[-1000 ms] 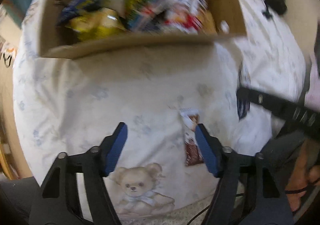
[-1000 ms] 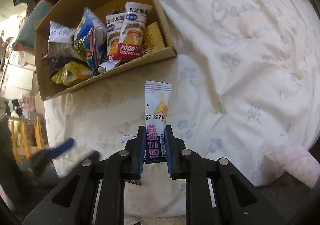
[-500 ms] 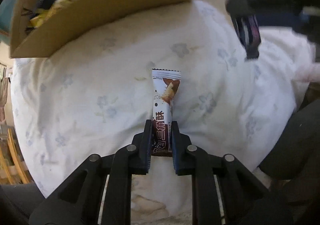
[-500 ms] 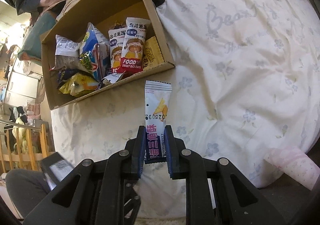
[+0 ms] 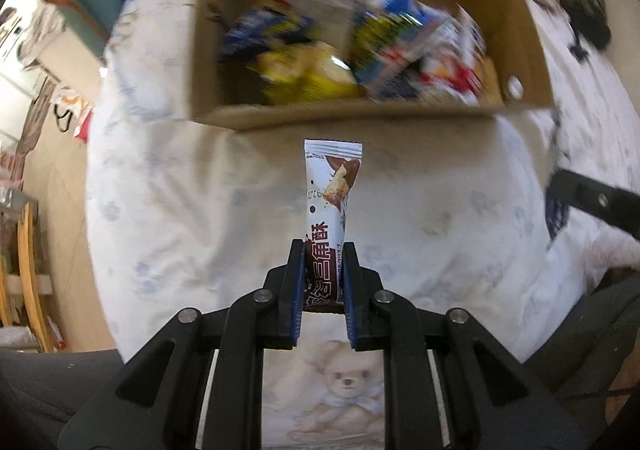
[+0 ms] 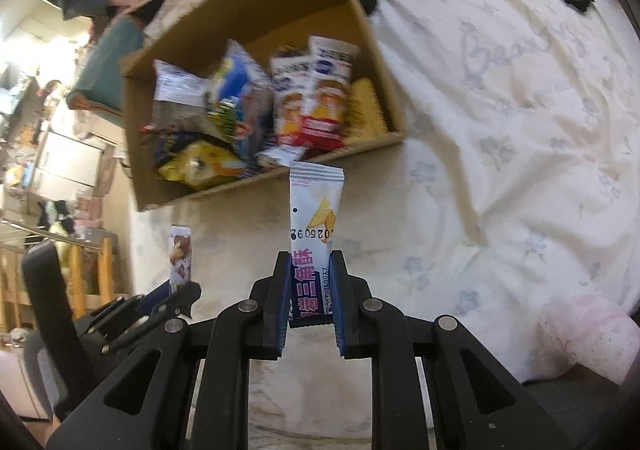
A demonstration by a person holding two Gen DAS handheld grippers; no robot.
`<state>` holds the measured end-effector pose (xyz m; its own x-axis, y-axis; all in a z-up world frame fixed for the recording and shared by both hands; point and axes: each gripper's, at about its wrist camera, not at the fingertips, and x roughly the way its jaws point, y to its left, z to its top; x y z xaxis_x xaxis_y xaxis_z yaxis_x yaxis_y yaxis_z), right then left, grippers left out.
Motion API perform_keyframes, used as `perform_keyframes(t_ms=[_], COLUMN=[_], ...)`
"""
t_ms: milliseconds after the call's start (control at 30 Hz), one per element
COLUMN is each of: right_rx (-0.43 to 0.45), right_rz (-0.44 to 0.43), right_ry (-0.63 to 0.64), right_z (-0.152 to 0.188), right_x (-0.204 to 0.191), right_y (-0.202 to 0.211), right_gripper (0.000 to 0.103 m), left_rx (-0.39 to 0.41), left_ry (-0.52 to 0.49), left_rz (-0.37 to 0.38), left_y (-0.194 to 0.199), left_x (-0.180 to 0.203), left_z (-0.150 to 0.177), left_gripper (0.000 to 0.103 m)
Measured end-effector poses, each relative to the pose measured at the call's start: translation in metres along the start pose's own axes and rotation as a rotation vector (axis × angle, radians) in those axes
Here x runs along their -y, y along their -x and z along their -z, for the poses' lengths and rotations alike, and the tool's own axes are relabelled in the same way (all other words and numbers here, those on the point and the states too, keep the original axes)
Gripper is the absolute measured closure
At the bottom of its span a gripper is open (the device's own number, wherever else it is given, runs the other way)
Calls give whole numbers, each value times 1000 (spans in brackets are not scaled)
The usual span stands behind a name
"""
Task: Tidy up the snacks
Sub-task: 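Carry both held bars over the box with both tools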
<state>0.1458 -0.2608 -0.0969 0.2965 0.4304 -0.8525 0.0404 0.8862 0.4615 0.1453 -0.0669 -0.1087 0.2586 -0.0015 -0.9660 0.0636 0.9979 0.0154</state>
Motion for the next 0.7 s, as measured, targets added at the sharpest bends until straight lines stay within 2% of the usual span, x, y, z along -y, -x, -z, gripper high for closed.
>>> perform_keyframes(t_ms=[67,167,333,533,700], right_rx=[27,84,176,258,273], right_rz=[-41,-94,-178,-200,-176], right_ry=[9,34,97,115,77], right_z=[-2,-5,-16,-44,-70], right_x=[-8,-21,-41,-43,-26], right_y=[5,15,31,41,39], right_gripper=[84,84,84,84,84], left_rx=[38,105,218,336,358], left_ry=[40,93,125,90,63], left_rz=[5,-1,-27,-38,-19], left_y=[12,33,68,97,99], left_x=[-29,-52,-76,-72,-50], left_z=[-4,-18,-38,-64,-87], left_gripper=[89,89,89,89,89])
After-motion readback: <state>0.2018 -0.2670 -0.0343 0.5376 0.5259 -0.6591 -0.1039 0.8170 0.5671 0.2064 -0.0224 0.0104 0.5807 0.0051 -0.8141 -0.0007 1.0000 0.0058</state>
